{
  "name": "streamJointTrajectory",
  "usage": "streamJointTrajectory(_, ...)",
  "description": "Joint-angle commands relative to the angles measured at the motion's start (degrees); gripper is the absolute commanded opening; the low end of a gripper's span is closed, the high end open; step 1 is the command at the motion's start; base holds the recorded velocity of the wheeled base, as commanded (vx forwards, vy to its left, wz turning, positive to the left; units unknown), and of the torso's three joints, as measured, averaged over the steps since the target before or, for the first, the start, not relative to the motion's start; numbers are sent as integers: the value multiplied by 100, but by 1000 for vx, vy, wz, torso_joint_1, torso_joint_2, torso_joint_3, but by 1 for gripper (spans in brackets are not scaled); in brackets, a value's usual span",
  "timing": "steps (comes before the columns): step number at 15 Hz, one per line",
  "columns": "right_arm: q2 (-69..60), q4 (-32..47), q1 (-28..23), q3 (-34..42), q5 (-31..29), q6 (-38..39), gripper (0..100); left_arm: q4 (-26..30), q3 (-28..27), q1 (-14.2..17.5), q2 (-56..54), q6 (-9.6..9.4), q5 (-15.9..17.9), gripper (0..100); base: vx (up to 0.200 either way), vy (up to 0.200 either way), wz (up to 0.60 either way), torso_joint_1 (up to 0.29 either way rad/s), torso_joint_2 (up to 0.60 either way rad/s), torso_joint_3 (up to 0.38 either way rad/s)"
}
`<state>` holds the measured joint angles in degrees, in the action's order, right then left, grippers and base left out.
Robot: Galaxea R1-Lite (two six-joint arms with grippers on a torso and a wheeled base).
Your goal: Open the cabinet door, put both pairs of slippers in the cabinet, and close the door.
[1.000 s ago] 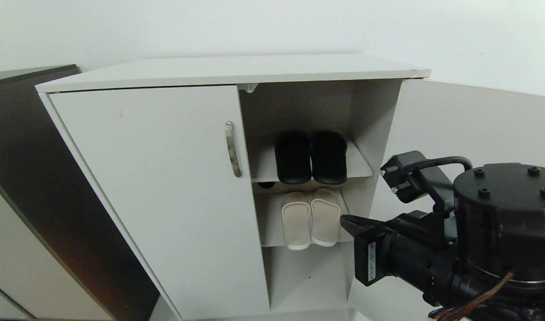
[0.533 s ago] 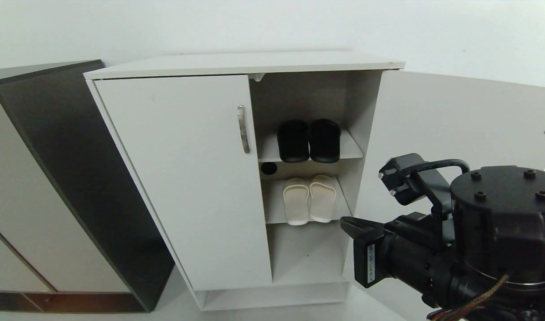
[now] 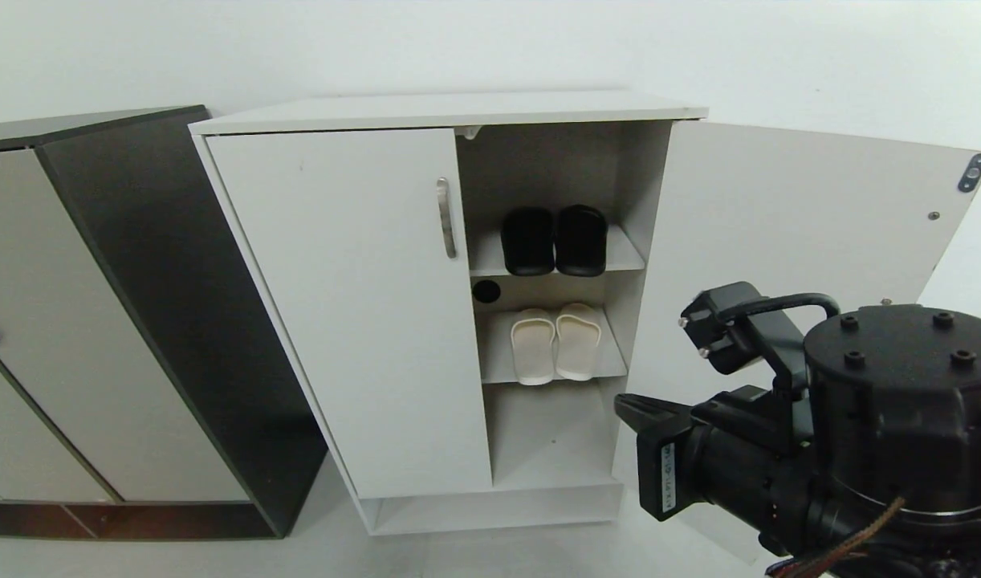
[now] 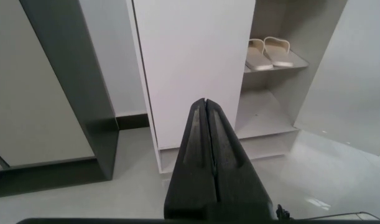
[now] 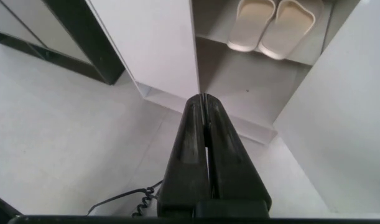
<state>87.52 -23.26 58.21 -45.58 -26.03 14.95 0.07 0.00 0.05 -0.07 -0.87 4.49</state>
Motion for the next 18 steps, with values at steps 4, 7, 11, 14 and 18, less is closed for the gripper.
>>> streamJointTrajectory(4, 55, -3, -3, 14, 1, 0, 0, 1, 0, 4, 7, -1, 0, 0, 0, 0, 0, 0, 0, 0)
streamJointTrajectory(7, 64, -3, -11, 5, 1, 0, 0, 1, 0, 4, 7, -1, 0, 0, 0, 0, 0, 0, 0, 0)
streamJointTrajectory(11, 81, 6, -20, 14, 1, 0, 0, 1, 0, 4, 7, -1, 0, 0, 0, 0, 0, 2, -46, -46)
streamJointTrajectory(14, 81, -3, -20, 5, 1, 0, 0, 1, 0, 4, 7, -1, 0, 0, 0, 0, 0, 28, -222, -317)
streamJointTrajectory(18, 81, -3, -20, 5, 1, 0, 0, 1, 0, 4, 7, -1, 0, 0, 0, 0, 0, 82, -519, -345)
